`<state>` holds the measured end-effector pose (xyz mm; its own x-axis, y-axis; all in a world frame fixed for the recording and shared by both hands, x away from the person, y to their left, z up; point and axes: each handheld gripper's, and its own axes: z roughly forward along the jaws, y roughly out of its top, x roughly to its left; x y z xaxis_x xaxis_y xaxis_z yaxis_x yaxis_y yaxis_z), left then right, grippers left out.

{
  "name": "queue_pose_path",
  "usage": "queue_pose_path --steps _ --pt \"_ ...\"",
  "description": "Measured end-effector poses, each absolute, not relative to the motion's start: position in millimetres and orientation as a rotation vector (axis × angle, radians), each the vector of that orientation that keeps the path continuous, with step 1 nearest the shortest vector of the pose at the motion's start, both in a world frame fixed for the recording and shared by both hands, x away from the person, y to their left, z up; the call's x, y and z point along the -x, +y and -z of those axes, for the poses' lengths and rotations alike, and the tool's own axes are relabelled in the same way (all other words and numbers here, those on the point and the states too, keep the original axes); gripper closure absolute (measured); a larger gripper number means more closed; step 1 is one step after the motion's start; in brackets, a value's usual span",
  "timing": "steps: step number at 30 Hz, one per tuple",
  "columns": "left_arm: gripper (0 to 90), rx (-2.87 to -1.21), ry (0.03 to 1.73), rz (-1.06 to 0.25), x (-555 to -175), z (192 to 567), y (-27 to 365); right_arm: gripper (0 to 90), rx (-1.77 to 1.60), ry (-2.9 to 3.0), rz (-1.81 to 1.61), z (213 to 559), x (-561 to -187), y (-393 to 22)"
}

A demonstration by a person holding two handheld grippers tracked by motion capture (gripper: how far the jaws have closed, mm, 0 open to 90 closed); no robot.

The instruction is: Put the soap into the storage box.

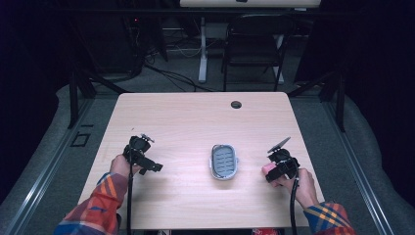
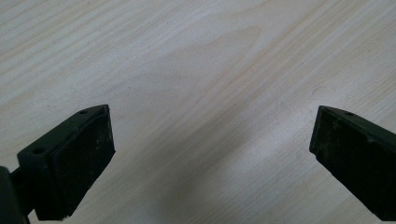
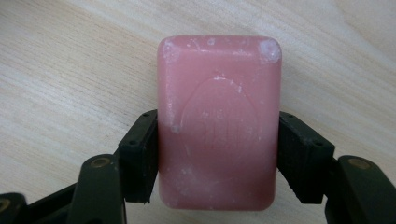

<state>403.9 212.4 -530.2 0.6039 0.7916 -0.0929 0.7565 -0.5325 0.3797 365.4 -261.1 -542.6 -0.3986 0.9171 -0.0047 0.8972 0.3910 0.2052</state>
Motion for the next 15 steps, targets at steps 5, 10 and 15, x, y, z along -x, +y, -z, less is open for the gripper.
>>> queue_pose_path --steps 5,10,15 --pt "0.0 -2.452 1.237 -0.135 -404.1 530.2 212.9 37.0 -1.649 2.527 -0.261 541.8 -365.6 -261.9" --pt "0.0 -2.456 1.226 -0.139 -404.1 530.0 213.5 37.1 -1.652 2.522 -0.28 536.3 -365.4 -265.2" --pt "0.0 -2.461 1.219 -0.143 -404.3 530.0 213.6 37.1 -1.646 2.529 -0.286 534.0 -365.3 -266.7"
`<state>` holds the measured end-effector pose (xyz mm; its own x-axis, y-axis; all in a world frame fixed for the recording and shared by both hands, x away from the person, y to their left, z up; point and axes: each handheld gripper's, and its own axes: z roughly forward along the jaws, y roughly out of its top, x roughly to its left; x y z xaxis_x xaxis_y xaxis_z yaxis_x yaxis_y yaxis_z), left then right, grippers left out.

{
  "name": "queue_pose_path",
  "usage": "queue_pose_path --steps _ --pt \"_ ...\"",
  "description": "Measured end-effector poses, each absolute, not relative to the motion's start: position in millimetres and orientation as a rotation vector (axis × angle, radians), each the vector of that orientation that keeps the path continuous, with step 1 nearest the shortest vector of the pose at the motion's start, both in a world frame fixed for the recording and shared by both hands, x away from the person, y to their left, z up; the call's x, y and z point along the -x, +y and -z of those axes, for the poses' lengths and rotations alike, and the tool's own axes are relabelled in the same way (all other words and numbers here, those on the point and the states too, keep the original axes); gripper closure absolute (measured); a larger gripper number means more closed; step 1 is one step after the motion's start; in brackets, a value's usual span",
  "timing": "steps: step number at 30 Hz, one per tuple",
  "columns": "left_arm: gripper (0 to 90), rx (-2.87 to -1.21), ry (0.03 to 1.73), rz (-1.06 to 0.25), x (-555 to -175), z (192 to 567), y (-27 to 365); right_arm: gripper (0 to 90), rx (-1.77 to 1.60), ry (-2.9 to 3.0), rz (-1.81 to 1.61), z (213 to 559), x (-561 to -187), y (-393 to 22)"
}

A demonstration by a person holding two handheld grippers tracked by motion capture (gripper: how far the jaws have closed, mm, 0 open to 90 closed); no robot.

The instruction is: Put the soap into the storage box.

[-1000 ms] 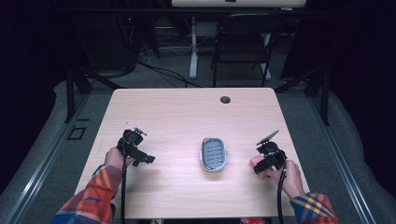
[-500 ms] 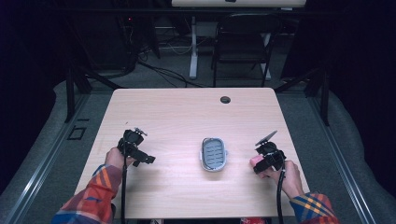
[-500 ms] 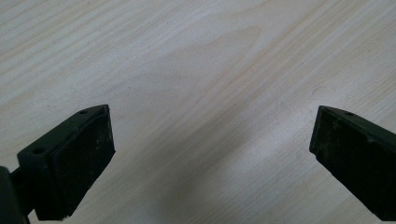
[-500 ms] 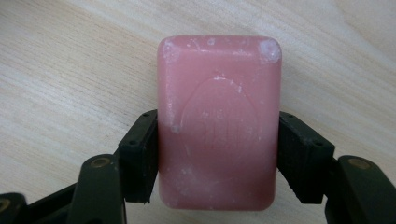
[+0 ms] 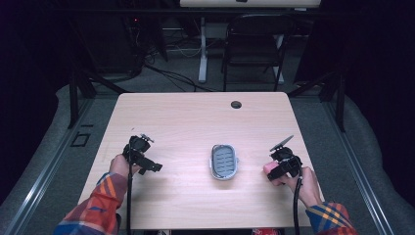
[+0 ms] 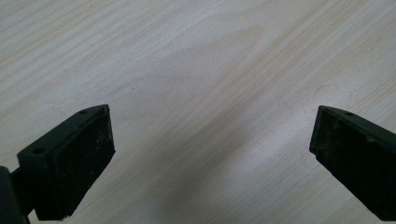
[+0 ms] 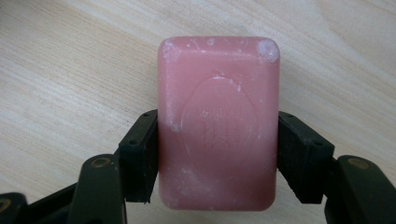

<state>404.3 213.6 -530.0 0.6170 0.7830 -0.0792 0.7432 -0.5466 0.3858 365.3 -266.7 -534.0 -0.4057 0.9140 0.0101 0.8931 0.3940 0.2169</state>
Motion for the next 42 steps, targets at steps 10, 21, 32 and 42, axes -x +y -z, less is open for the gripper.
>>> queue_pose_path --steps 10,21,32,42 --pt "0.0 -2.462 1.205 -0.142 -404.7 530.4 213.6 37.2 -1.639 2.538 -0.307 527.2 -365.5 -271.6" --pt "0.0 -2.462 1.184 -0.151 -405.2 530.7 213.0 37.2 -1.597 2.54 -0.32 521.5 -367.7 -273.0" --pt "0.0 -2.483 1.158 -0.145 -407.9 531.4 209.6 37.2 -1.559 2.562 -0.281 517.0 -374.2 -270.4" --pt "0.0 -2.477 1.148 -0.152 -406.7 530.0 207.1 37.2 -1.506 2.585 -0.286 510.0 -380.8 -258.6"
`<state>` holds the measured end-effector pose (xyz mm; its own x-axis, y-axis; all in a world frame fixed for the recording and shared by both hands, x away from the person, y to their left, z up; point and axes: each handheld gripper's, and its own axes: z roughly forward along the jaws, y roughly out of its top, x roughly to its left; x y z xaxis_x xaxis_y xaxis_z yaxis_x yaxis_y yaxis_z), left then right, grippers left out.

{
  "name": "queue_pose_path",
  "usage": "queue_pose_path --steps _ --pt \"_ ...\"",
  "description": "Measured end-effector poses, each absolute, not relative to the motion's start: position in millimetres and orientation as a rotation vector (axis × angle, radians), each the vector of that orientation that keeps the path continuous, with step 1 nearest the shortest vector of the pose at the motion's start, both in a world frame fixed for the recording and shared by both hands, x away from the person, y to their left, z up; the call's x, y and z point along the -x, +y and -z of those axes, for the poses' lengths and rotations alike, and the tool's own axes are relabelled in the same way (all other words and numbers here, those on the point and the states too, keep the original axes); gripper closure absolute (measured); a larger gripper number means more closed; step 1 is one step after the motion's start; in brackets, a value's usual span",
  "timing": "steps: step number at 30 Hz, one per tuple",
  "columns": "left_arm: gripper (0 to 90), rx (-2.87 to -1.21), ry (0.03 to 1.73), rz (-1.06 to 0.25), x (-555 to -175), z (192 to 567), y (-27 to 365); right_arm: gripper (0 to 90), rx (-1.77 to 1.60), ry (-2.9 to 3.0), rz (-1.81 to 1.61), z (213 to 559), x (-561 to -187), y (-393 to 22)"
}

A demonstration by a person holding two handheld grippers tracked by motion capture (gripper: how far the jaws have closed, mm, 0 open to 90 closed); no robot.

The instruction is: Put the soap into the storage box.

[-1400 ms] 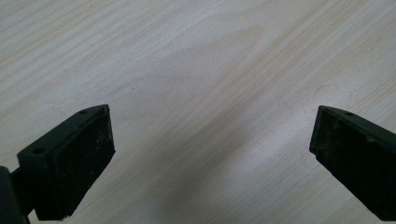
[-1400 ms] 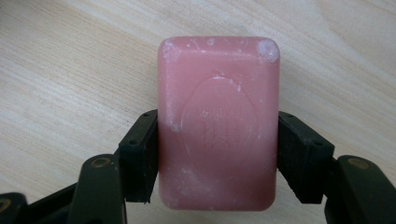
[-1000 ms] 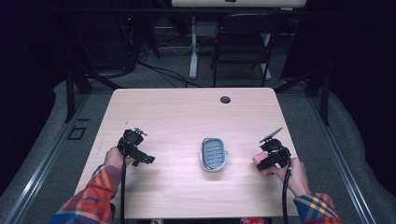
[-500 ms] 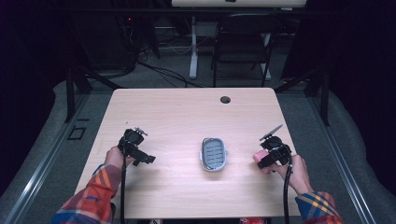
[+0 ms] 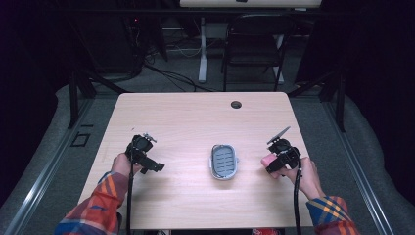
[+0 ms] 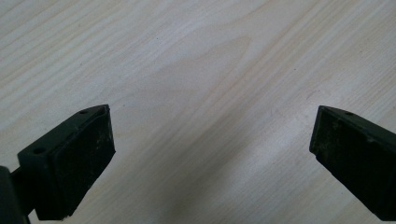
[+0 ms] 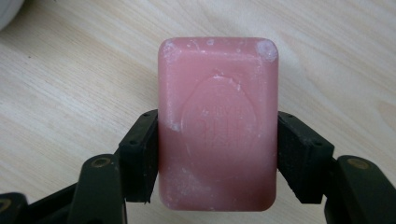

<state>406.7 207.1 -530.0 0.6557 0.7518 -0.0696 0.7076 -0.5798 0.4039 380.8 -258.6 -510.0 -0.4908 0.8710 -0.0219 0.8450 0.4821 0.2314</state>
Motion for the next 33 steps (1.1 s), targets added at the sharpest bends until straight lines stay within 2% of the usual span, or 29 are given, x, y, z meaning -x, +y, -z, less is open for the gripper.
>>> queue_pose_path --steps 16,33 --pt "0.0 -2.495 1.126 -0.146 -411.6 531.1 201.3 37.3 -1.442 2.593 -0.359 486.3 -395.7 -242.3" --pt "0.0 -2.499 1.106 -0.145 -413.2 529.6 195.4 37.3 -1.406 2.597 -0.401 478.4 -407.1 -223.0"
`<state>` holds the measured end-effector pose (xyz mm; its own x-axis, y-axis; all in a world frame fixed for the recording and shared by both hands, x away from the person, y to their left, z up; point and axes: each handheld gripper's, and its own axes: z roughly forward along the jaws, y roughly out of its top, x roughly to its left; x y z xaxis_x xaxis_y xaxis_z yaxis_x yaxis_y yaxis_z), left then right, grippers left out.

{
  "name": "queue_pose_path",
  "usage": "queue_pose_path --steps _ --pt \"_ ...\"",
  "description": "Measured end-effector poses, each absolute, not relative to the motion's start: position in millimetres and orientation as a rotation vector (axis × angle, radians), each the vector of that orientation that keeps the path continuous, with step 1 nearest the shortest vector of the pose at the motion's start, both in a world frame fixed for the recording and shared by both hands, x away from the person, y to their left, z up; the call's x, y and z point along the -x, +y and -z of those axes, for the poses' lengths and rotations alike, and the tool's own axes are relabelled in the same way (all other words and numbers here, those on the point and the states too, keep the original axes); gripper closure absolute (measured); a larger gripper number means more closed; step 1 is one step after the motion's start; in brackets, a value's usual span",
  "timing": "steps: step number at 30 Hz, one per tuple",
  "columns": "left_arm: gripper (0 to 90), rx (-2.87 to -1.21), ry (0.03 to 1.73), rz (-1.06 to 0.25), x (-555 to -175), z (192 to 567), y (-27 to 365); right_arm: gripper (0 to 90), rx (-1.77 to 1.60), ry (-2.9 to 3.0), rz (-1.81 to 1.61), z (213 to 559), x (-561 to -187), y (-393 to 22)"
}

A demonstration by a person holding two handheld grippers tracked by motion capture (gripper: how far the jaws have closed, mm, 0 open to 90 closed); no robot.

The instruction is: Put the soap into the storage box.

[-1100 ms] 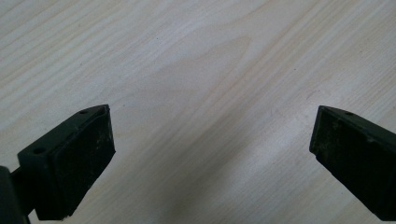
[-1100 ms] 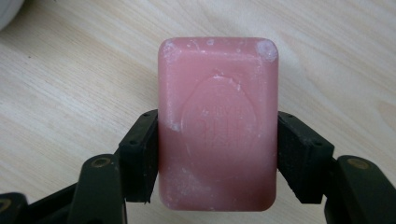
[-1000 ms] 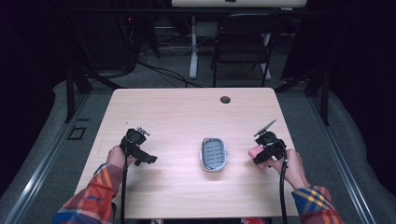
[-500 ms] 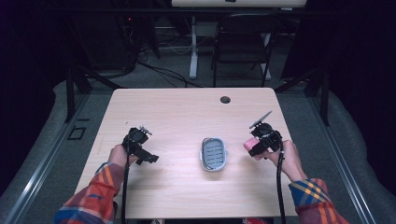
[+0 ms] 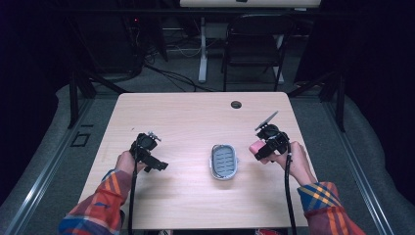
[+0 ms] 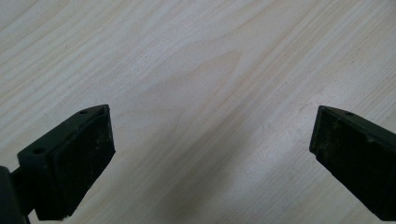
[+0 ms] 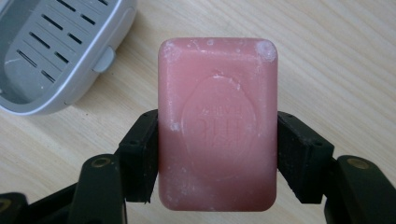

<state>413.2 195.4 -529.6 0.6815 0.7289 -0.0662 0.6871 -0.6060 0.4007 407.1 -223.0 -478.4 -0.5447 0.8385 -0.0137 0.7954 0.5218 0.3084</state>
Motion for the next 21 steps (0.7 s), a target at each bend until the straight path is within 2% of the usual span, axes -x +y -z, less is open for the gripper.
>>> queue_pose_path --steps 21 --pt "0.0 -2.509 1.092 -0.144 -413.2 529.6 192.7 37.3 -1.351 2.636 -0.386 467.4 -414.3 -205.9"
